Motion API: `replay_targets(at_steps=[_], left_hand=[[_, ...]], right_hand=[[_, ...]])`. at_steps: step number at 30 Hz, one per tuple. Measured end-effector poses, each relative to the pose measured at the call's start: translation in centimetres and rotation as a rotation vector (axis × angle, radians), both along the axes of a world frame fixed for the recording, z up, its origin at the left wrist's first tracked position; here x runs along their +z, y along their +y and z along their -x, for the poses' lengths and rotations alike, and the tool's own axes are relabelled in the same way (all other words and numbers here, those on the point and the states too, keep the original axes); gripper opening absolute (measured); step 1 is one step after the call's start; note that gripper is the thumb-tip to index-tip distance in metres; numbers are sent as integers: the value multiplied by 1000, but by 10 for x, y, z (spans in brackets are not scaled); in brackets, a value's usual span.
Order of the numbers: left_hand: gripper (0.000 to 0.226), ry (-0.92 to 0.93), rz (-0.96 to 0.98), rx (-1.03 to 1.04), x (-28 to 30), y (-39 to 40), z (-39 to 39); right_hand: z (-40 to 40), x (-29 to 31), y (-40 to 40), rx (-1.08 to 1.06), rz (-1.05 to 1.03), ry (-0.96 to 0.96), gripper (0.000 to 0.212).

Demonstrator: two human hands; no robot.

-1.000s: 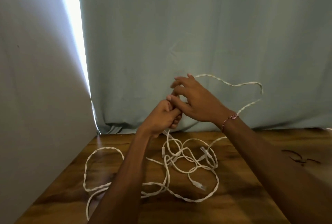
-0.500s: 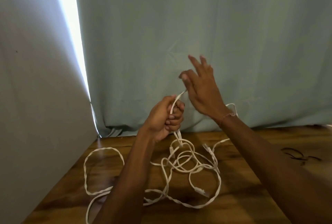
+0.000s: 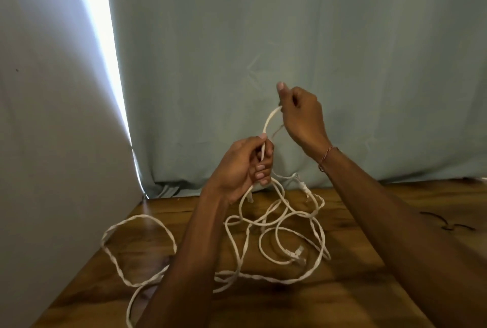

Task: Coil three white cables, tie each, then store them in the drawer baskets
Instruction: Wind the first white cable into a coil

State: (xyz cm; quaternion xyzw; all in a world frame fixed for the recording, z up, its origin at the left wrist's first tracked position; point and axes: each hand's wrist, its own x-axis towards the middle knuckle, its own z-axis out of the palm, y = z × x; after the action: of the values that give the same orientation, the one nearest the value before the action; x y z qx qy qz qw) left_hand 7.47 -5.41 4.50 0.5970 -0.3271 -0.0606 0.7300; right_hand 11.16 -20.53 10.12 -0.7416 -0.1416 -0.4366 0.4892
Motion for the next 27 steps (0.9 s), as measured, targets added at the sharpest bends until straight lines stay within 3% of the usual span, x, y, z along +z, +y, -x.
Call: replay_targets(at_steps=[3, 5, 8, 12, 17, 21, 24, 27], left_hand=[[39, -56, -14, 73, 1, 2, 1], [39, -59, -27, 95, 0, 2, 2], [42, -75, -68, 136, -2, 0, 3], [50, -63, -67, 126, 1, 2, 2], [36, -191, -77, 153, 3, 9, 1], [36, -276, -51, 238, 6, 14, 5], [38, -237, 43, 221, 10, 12, 6], [43, -178, 113, 195, 14, 12, 9]], right_hand=[[6, -10, 3, 26, 330, -156, 43], [10, -17, 4, 111, 422, -170, 44], [8, -18, 5, 81, 389, -162, 48], [6, -7, 3, 134, 138, -61, 57], [7, 2, 9, 180, -99, -1, 54], [16, 4, 12, 136, 117, -70, 43], [27, 3, 11, 189, 301, -63, 39], [28, -8, 7, 247, 330, -30, 32]])
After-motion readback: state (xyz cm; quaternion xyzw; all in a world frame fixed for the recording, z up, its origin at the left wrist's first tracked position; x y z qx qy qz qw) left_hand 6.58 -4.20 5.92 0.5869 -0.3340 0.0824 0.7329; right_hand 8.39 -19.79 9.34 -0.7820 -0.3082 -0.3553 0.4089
